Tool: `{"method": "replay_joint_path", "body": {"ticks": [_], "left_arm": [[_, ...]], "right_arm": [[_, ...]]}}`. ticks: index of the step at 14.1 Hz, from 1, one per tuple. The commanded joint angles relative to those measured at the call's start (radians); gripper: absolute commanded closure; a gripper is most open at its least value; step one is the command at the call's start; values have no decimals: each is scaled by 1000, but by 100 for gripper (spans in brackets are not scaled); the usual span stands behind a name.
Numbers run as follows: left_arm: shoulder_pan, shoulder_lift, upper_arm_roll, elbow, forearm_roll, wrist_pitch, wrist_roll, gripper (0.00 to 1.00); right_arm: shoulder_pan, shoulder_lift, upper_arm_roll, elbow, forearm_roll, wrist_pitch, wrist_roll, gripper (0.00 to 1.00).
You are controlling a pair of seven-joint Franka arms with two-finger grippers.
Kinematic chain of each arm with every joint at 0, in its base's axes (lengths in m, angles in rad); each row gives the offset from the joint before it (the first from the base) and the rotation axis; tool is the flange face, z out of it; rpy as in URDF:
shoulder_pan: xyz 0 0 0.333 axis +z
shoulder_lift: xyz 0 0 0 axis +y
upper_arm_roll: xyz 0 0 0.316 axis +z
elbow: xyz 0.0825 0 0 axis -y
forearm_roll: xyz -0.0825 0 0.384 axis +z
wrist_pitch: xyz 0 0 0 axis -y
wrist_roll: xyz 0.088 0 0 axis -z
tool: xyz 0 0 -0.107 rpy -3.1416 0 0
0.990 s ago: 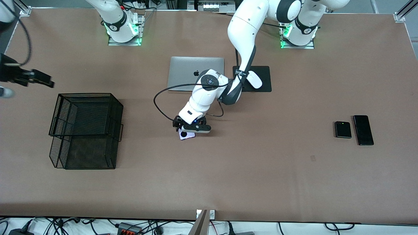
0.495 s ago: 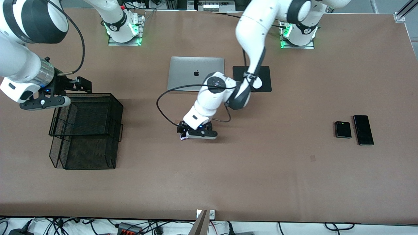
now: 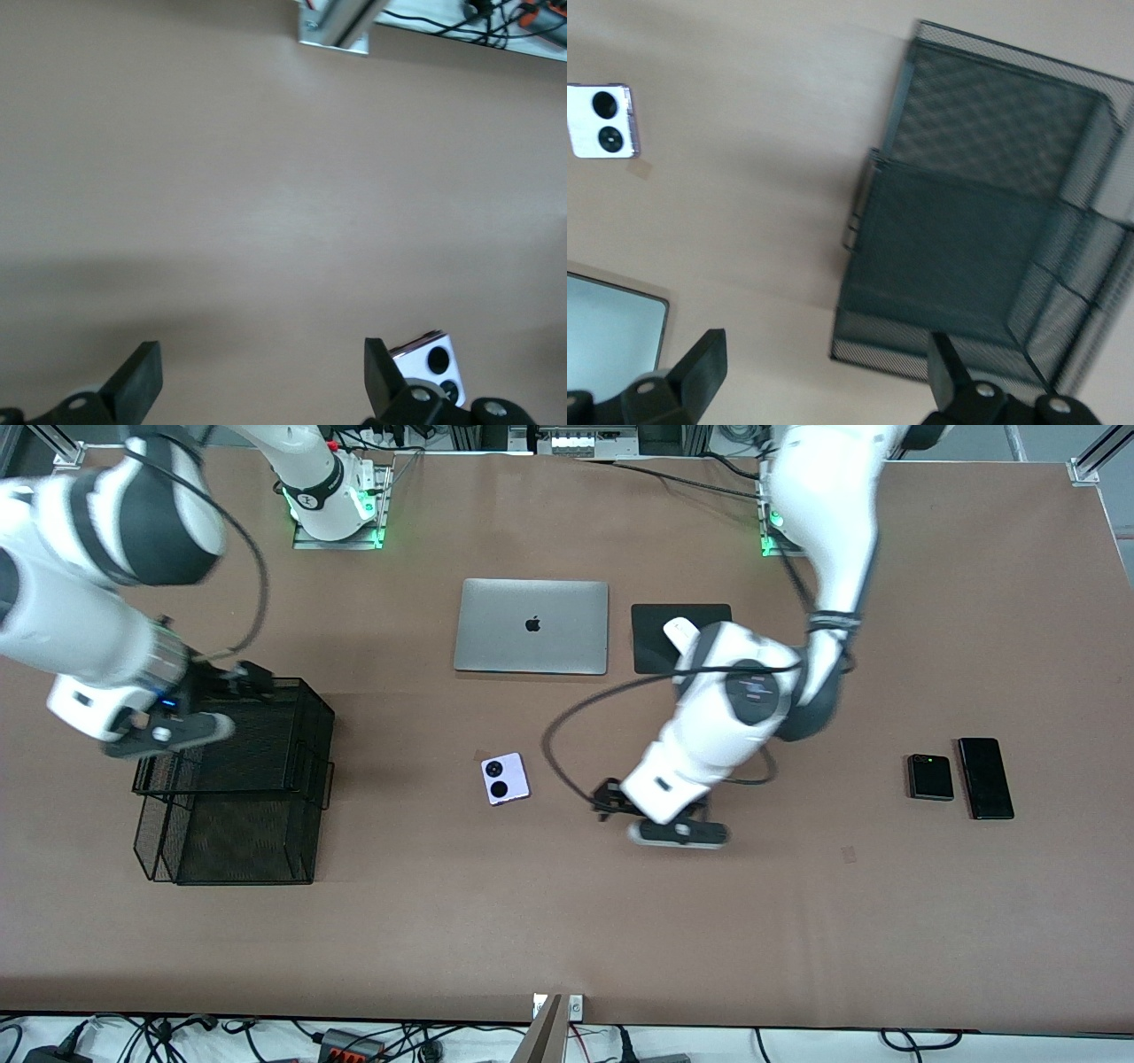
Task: Place phones with both arms
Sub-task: 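Withdraw the left gripper toward the phones while the right gripper reaches the white phone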
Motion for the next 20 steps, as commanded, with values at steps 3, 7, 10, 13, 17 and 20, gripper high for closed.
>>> {"method": "replay_joint_path", "body": {"ticks": [3, 7, 10, 13, 17, 20], "left_arm": [[131, -163, -54, -235, 15, -49, 128, 0], [260, -212, -53, -324, 27, -165, 183, 0], [312, -226, -24, -400, 29, -165, 346, 0], [415, -220, -19, -433, 89, -136, 464, 0], [440, -209, 71, -473, 93, -105, 619, 0], [481, -201, 96, -515, 95, -29, 746, 0]], "right_arm": [[115, 161, 10, 28, 42, 153, -22, 0], [241, 302, 16, 40, 45, 369, 32, 0], [307, 400, 17, 61, 45, 499, 96, 0], [378, 494, 16, 136, 38, 517, 220, 0], [380, 555, 16, 179, 33, 555, 254, 0], [383, 591, 16, 179, 42, 620, 257, 0]]}}
